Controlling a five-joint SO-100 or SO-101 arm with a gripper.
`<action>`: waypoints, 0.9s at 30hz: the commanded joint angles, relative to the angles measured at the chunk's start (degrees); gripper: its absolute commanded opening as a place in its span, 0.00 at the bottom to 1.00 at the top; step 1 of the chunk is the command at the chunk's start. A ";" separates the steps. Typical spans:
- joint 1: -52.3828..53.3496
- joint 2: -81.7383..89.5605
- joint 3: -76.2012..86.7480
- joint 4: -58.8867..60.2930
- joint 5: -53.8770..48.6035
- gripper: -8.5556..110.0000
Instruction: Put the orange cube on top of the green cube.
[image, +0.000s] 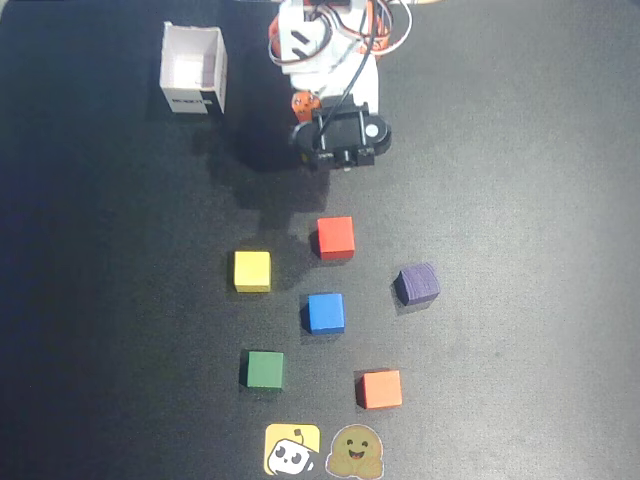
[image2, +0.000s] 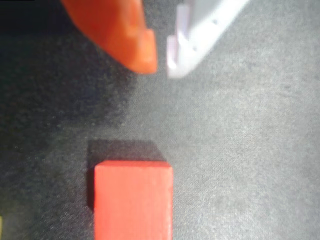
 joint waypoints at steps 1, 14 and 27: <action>0.09 0.53 -0.35 0.09 0.44 0.07; -3.25 -1.32 -2.64 -5.45 1.14 0.18; -4.57 -57.48 -40.25 -13.97 3.52 0.22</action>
